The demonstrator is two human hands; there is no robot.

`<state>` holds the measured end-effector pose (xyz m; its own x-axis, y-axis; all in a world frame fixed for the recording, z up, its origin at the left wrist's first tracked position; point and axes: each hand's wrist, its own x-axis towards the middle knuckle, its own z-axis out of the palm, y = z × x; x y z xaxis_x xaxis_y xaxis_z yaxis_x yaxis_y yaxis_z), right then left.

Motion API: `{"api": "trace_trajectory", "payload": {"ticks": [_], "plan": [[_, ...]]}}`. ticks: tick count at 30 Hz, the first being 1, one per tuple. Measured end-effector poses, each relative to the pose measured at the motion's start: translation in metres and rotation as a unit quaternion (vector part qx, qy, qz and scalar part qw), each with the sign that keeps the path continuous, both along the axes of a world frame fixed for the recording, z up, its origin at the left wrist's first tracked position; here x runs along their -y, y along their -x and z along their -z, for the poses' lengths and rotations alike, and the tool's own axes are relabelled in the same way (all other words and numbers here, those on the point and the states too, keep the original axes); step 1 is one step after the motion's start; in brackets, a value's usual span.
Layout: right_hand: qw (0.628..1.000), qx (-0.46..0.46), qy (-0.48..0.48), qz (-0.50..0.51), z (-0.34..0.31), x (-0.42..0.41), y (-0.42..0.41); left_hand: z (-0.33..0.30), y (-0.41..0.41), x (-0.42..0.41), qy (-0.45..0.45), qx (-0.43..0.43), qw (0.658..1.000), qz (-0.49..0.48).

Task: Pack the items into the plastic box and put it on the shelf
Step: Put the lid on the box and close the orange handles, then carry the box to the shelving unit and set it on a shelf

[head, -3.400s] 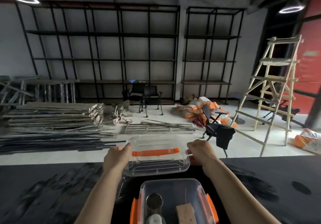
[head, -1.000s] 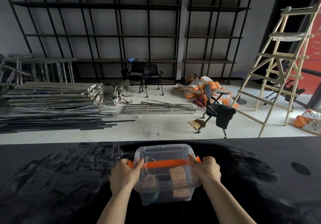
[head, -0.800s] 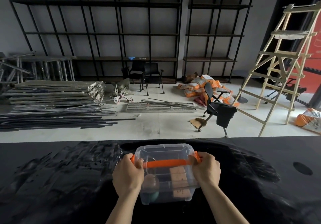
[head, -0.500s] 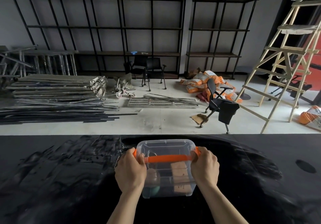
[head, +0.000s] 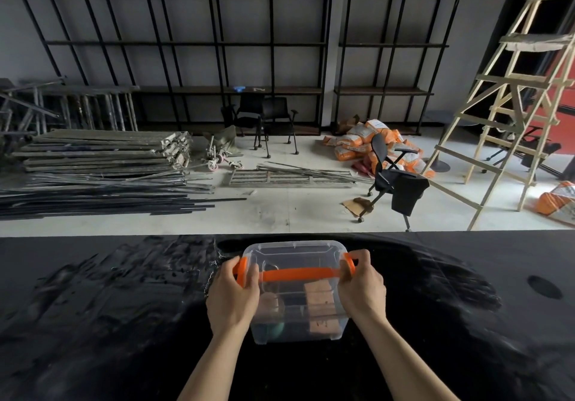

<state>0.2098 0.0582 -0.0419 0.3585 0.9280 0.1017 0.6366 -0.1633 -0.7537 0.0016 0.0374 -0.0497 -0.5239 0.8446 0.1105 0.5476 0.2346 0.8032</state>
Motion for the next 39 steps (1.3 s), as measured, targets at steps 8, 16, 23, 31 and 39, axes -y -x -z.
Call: {"api": "trace_trajectory", "payload": {"ticks": [8,16,23,31,39], "plan": [[0.976,-0.188,0.092,-0.054,-0.007,0.002,-0.011,-0.012,-0.012,-0.01,0.07,0.168,0.982,0.056],[0.979,-0.197,0.05,0.024,-0.035,0.01,-0.077,-0.046,-0.077,-0.027,0.036,0.184,0.972,0.141],[0.98,-0.168,-0.011,0.11,-0.077,0.032,-0.166,-0.082,-0.17,-0.037,0.016,0.209,0.951,0.227],[0.961,-0.133,-0.059,0.233,-0.132,0.099,-0.237,-0.12,-0.261,-0.024,0.004,0.238,0.905,0.353],[0.917,-0.111,-0.082,0.374,-0.14,0.197,-0.269,-0.128,-0.333,0.022,0.006,0.244,0.838,0.489]]}}
